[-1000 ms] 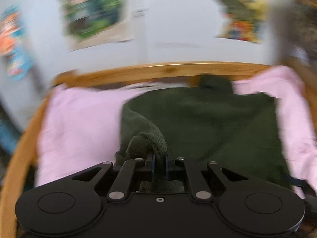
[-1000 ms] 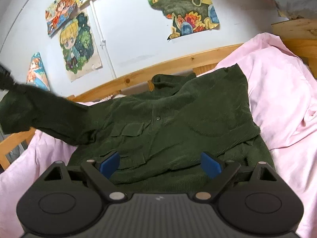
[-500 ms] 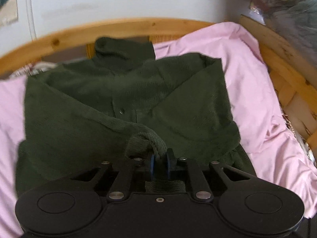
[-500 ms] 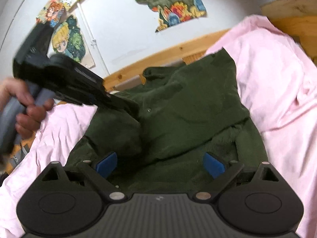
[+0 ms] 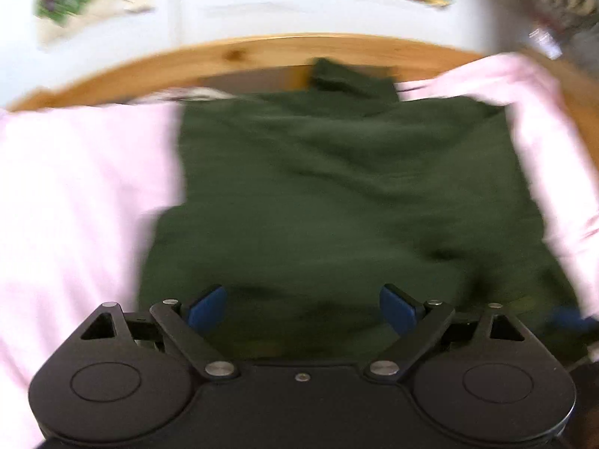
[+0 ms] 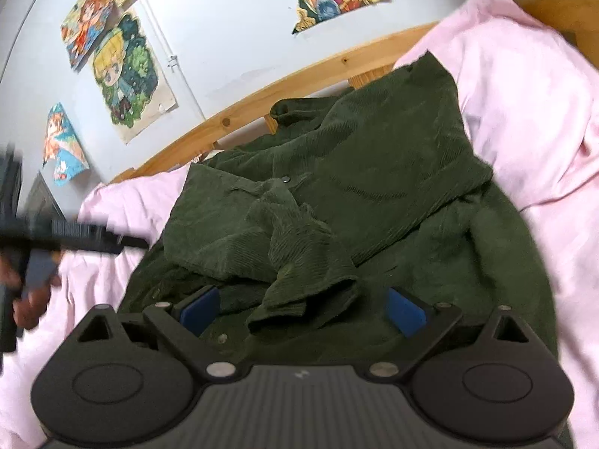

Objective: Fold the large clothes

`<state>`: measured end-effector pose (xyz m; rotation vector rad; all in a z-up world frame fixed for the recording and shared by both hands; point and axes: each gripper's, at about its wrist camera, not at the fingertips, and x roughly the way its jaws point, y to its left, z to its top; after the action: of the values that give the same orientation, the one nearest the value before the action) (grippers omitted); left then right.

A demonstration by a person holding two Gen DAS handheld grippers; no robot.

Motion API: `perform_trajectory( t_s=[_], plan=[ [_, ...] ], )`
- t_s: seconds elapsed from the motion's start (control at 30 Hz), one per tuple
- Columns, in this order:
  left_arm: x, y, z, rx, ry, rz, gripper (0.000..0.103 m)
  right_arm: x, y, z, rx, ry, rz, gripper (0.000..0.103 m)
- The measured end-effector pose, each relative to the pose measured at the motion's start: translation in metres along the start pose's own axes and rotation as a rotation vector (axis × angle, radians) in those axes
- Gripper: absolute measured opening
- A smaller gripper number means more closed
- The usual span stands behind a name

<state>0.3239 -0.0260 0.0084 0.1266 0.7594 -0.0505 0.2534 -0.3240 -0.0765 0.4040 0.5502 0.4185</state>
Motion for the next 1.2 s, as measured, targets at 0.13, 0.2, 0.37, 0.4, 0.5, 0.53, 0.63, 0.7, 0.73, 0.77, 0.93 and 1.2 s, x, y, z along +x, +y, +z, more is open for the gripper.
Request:
perform_trajectory(
  t_s=[0.13,0.2,0.37,0.4,0.5,0.53,0.63,0.7,0.73,0.77,0.93,1.2],
  plan=[
    [0.019,0.041,-0.018,0.136,0.001,0.205,0.088,0.015,-0.009,0.004,0.078,-0.016,0.002,0.098],
    [0.031,0.058,-0.020,0.156,0.003,0.254,0.087,0.022,-0.015,0.006,0.124,-0.029,0.005,0.098],
    [0.065,0.078,-0.008,0.196,0.001,0.284,0.083,0.035,-0.024,0.015,0.178,-0.058,0.024,0.046],
    [0.071,0.075,-0.005,0.236,-0.004,0.283,0.082,0.036,-0.024,0.018,0.169,-0.058,0.024,0.027],
    [0.088,0.066,0.001,0.364,-0.015,0.266,0.077,0.026,-0.025,0.027,0.158,-0.143,0.047,0.018],
    [0.093,0.063,0.003,0.388,-0.017,0.257,0.075,0.020,-0.025,0.032,0.149,-0.178,0.048,0.017],
    [0.104,0.064,0.008,0.402,-0.022,0.251,0.073,0.000,-0.031,0.049,0.117,-0.285,0.008,0.017],
    [0.112,0.065,0.011,0.408,-0.027,0.261,0.073,-0.003,-0.040,0.057,0.121,-0.285,-0.007,0.017],
    [0.115,0.065,0.012,0.423,-0.036,0.272,0.073,0.000,-0.046,0.060,0.121,-0.261,-0.008,0.018],
    [0.116,0.065,0.011,0.438,-0.046,0.278,0.073,0.005,-0.050,0.059,0.126,-0.233,-0.019,0.018],
    [0.125,0.057,0.016,0.472,-0.105,0.272,0.073,0.018,-0.052,0.049,0.169,-0.183,-0.020,0.024],
    [0.108,0.061,0.022,0.297,-0.194,0.161,0.013,0.014,-0.045,0.047,0.151,-0.171,0.026,0.022]
  ],
)
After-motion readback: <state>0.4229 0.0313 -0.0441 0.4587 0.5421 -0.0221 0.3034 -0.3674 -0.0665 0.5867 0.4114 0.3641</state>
